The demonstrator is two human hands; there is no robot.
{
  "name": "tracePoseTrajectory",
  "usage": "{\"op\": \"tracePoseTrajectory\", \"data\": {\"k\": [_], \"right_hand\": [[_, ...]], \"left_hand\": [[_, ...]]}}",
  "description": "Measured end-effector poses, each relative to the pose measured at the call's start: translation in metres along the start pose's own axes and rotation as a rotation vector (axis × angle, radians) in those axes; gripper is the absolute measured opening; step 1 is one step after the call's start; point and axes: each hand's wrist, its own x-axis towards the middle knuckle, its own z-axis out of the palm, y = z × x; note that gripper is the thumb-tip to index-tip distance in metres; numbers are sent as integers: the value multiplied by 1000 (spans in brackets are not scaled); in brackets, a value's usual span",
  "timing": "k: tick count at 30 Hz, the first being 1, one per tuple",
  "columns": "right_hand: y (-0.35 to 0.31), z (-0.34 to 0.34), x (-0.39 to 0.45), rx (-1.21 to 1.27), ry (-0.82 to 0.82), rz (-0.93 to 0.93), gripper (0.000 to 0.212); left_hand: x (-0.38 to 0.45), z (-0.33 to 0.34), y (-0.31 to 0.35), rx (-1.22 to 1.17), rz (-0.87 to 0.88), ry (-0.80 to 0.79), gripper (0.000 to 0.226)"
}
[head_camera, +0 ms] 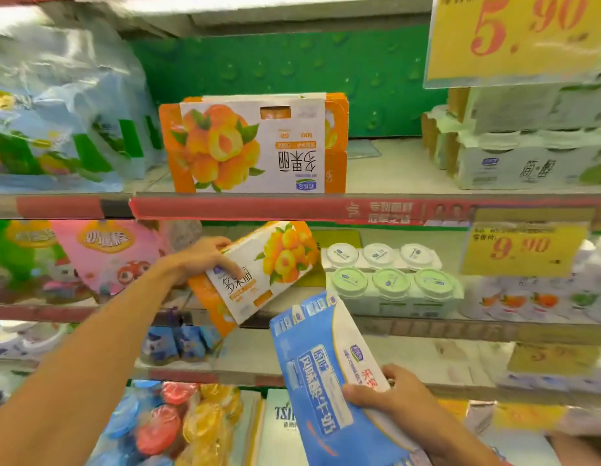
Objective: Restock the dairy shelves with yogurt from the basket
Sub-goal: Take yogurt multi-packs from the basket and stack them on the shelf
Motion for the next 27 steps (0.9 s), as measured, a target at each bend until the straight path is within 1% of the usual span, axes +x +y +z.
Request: {"op": "tracePoseTrajectory", "data": {"k": [2, 3, 4, 5, 7, 9, 11, 13, 14, 16, 18, 19, 21, 22, 25, 27], "right_hand": [[-6, 5, 2, 66, 18, 29, 74], [-7, 7, 5, 92, 23, 40, 72], [-7, 9, 8, 106, 26, 47, 76], [-8, 11, 11, 114, 31, 56, 81], [-9, 15, 14, 146, 19, 67, 88], [-12, 18, 17, 167, 18, 58, 87], [-15, 22, 20, 169, 26, 44, 82], [-19, 27, 24, 172, 10, 25, 80], [-20, 29, 26, 175, 0, 19, 80], [-25, 32, 29, 177, -24, 16, 73], [-33, 34, 32, 187, -17, 15, 63], [-36, 35, 33, 188, -2, 14, 64], [-40, 36, 35, 191, 6, 7, 76], [-42, 37, 36, 193, 2, 5, 79], [-45, 36, 34, 195, -9, 0, 74], [-44, 35, 32, 184, -9, -1, 74]], "left_hand": [[17, -1, 8, 80, 11, -61, 67], [25, -3, 11, 120, 27, -66, 58], [32, -4, 12, 153, 49, -53, 54], [39, -6, 12, 178, 69, -33, 55], [50, -9, 10, 244, 101, 10, 67], [55, -9, 7, 365, 133, 57, 76], [53, -2, 5, 498, 204, 126, 73], [47, 11, 1, 696, 293, 252, 68], [45, 21, -3, 800, 322, 315, 69], [39, 40, -12, 912, 351, 414, 81], [38, 53, -24, 955, 399, 486, 96], [37, 57, -28, 987, 413, 499, 107], [39, 58, -31, 1061, 391, 484, 128], [40, 58, -30, 1097, 361, 476, 133], [47, 55, -25, 1177, 289, 487, 144], [52, 51, -20, 1156, 252, 435, 151]]}}
